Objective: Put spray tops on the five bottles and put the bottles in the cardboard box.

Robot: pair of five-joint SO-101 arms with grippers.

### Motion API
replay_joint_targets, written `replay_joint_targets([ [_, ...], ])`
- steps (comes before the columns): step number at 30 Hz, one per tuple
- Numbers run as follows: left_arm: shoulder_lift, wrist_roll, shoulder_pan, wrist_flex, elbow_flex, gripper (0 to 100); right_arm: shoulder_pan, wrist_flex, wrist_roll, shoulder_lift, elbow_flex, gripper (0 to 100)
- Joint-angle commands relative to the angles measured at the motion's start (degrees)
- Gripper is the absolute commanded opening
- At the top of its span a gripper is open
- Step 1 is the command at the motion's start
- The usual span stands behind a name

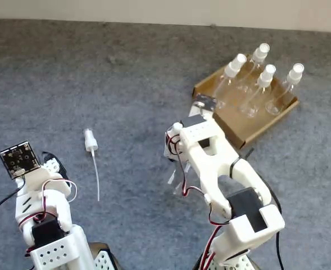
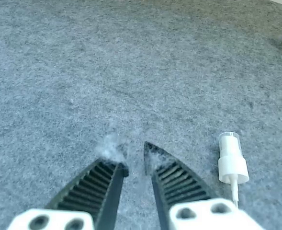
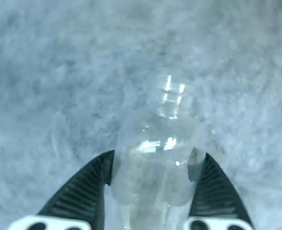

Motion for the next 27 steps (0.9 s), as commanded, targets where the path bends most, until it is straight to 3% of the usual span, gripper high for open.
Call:
replay_joint_targets([
  [1, -0.31, -0.62, 1.10, 0.09, 1.10, 1, -0.22, -0.40, 11.16, -3.38, -2.59, 9.8],
  [5, -0.31, -0.62, 1.10, 0.09, 1.10, 1, -0.13, -0.40, 24.00, -3.47, -2.51, 9.8],
  [12, -0.31, -0.62, 1.10, 0.09, 1.10, 1, 0.13, -0.04, 55.65, -3.65, -2.51, 9.8],
  [15, -0.31, -0.62, 1.10, 0.09, 1.10, 1, 0.04, -0.04, 65.93, -3.30, -2.24, 9.8],
  [19, -0.31, -0.62, 1.10, 0.09, 1.10, 1, 0.04, 0.04, 70.68, -3.65, -0.40, 9.8],
  [27, -0.31, -0.62, 1.19, 0.09, 1.10, 1, 0.04, 0.04, 71.30, -3.74, -0.13, 11.8],
])
